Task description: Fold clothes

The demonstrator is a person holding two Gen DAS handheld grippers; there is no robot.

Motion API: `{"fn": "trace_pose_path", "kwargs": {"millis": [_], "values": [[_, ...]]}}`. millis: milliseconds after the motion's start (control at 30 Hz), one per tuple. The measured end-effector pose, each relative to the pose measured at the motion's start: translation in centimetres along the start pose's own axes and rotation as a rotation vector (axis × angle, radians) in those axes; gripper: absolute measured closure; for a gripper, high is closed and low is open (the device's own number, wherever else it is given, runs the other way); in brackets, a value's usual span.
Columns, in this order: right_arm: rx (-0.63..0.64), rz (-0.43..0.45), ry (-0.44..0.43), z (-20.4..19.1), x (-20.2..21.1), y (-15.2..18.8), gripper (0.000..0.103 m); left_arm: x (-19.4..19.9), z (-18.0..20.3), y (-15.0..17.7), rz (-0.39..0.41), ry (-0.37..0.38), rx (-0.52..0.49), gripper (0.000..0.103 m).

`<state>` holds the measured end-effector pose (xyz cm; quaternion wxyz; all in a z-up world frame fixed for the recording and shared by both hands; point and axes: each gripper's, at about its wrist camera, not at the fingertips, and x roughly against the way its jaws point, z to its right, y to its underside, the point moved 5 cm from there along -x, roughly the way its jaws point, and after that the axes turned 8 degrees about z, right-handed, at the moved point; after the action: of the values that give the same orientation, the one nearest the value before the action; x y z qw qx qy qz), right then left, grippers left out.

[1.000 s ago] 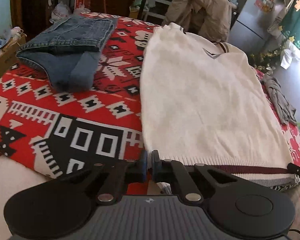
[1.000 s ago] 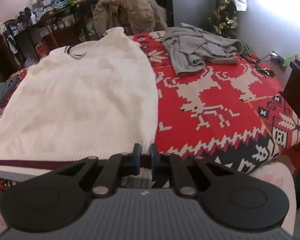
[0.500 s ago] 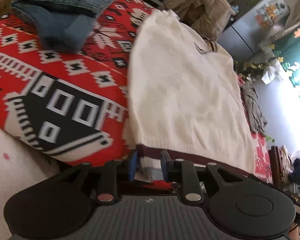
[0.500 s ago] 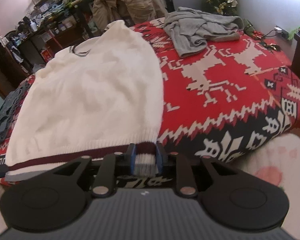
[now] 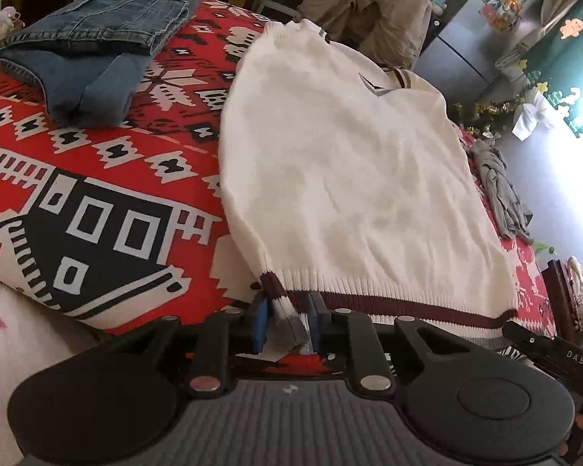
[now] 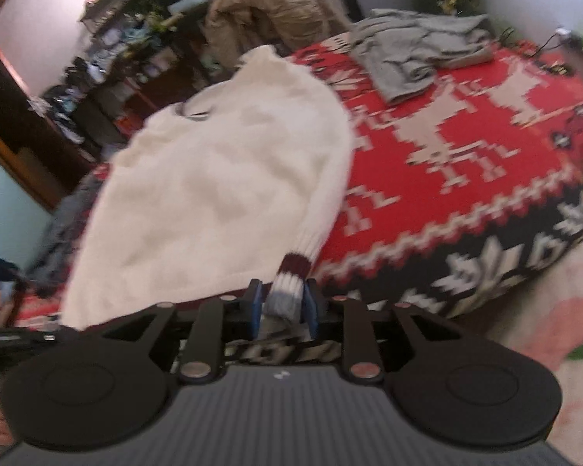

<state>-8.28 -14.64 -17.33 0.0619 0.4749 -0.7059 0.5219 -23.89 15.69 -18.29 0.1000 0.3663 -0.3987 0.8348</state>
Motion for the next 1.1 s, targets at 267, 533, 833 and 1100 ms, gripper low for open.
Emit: {"fn": "trace_pose_path", "kwargs": {"millis": [267, 533, 833, 1100], "values": [[-0.049, -0.01, -0.04, -0.4, -0.5, 0.6, 0.07, 0.2, 0.0, 0.2, -0.009, 0.012, -0.011, 0.084], [-0.251, 0.129, -0.081, 1.5, 0.7, -1.2, 0.071, 0.2, -0.3, 0.0, 0.0, 0.004, 0.011, 0.084], [-0.143, 0.061, 0.048, 1.4, -0.8, -1.3, 0.095, 0.7, -0.6, -0.5, 0.033, -0.056, -0.009, 0.097], [0.112, 0.106, 0.188, 0.7, 2.5, -2.9, 0.097, 4.8, -1.6, -2.8, 0.128, -0.108, -0.045, 0.097]]}}
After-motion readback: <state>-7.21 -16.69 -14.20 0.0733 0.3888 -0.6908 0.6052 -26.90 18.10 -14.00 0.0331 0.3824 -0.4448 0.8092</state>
